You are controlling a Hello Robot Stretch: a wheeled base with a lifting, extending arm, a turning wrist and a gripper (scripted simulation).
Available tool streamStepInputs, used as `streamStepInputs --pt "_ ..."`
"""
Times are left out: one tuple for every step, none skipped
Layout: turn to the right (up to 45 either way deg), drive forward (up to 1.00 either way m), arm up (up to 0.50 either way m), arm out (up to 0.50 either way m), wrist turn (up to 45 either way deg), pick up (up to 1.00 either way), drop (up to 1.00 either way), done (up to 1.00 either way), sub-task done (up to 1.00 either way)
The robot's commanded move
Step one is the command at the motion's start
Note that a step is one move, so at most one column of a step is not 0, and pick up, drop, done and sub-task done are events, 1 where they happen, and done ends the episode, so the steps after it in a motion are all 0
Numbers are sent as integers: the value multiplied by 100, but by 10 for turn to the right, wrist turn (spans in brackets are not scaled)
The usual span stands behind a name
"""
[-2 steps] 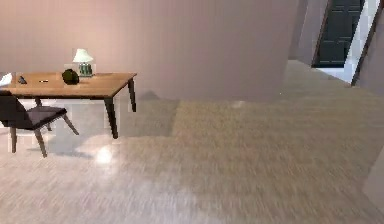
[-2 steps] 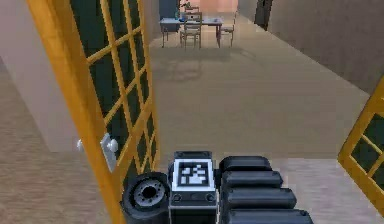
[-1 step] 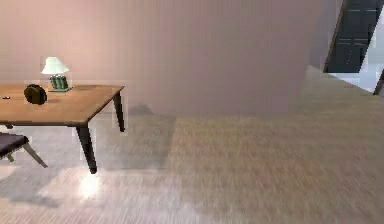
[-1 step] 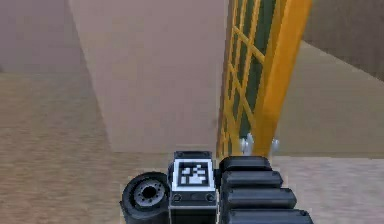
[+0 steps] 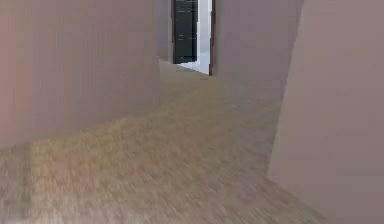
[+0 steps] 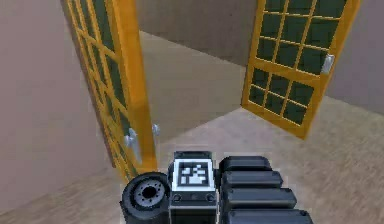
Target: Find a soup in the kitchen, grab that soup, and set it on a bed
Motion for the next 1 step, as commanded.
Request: streamStepInputs --pt "0 100 0 0 0 0 0 0 0"
